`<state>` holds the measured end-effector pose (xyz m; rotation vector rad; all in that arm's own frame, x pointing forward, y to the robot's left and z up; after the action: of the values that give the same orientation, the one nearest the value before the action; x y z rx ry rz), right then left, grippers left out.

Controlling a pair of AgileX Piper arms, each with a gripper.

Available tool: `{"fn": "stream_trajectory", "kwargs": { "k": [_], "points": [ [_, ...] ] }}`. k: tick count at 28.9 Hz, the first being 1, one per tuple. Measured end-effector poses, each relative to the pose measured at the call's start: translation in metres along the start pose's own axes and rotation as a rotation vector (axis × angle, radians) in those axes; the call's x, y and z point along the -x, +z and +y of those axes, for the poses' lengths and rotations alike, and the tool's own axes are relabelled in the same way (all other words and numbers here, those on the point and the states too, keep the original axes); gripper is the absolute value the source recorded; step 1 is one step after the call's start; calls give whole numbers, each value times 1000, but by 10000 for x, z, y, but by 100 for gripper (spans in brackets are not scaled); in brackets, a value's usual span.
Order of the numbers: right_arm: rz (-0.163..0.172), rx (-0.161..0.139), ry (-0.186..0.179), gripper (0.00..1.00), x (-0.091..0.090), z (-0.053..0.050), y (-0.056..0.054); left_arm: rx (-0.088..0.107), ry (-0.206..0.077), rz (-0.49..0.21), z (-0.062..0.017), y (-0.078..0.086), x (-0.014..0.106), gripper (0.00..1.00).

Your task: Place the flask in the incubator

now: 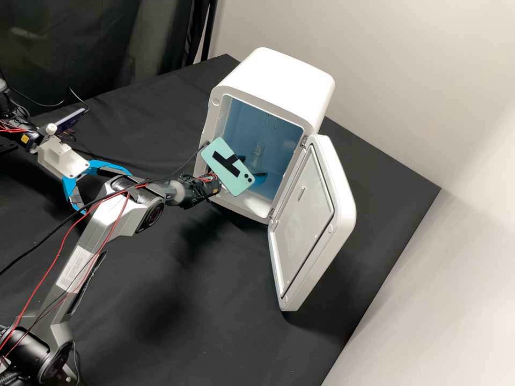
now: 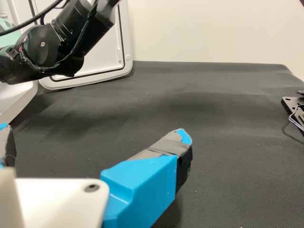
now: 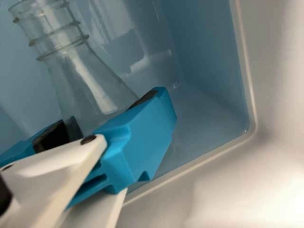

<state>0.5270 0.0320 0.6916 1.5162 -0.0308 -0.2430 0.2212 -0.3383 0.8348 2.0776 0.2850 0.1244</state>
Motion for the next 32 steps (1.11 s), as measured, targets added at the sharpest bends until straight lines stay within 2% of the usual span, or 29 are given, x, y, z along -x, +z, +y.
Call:
{"fn": "stream_trajectory", "kwargs": {
  "k": [7,10,12,32],
  "points": [
    [-8,0,-23,100,0,-21,7,0,0,0,0,0,0,100],
    [-14,14,-50,100,1,-45,13,0,0,0,0,0,0,100],
    [-16,14,-55,100,2,-49,15,0,0,0,0,0,0,100],
    [-4,40,-58,100,0,-47,10,0,0,0,0,0,0,100]
  ]
}}
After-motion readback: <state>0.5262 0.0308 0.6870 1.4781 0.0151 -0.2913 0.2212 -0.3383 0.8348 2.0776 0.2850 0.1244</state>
